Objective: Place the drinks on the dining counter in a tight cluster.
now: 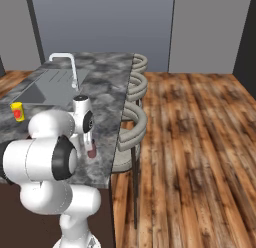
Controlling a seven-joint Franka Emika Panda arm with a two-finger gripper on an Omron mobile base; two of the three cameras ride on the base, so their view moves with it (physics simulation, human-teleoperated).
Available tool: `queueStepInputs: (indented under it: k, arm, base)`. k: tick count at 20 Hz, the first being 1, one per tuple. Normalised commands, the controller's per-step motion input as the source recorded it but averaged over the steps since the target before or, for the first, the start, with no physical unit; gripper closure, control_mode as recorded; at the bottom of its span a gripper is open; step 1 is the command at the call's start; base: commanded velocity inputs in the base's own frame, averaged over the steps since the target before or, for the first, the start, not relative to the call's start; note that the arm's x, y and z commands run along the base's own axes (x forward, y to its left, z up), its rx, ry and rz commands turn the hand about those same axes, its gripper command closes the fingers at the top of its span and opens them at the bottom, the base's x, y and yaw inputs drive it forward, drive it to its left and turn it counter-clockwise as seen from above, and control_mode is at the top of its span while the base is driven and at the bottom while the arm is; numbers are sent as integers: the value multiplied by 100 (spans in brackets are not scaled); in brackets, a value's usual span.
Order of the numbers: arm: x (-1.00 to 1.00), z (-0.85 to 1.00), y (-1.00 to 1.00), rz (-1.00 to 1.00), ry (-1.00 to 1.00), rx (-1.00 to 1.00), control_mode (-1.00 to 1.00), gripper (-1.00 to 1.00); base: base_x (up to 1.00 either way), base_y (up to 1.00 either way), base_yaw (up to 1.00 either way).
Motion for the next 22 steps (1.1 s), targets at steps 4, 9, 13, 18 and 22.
queueStepInputs:
  k: [4, 9, 13, 18, 22]
  arm:
    - [2, -21, 0, 0, 0, 0, -100, 100]
    - [1, -29, 0, 0, 0, 0, -100, 100]
    - [0, -16, 0, 0, -1, -2, -100, 100]
    - [0, -1, 0, 0, -2, -4, -100, 100]
    - [0, 0, 0, 0, 0, 0, -100, 100]
  base:
    - [0, 0, 0]
    - [0, 0, 0]
    - [0, 0, 0]
    - [0, 0, 0]
    - [0, 0, 0]
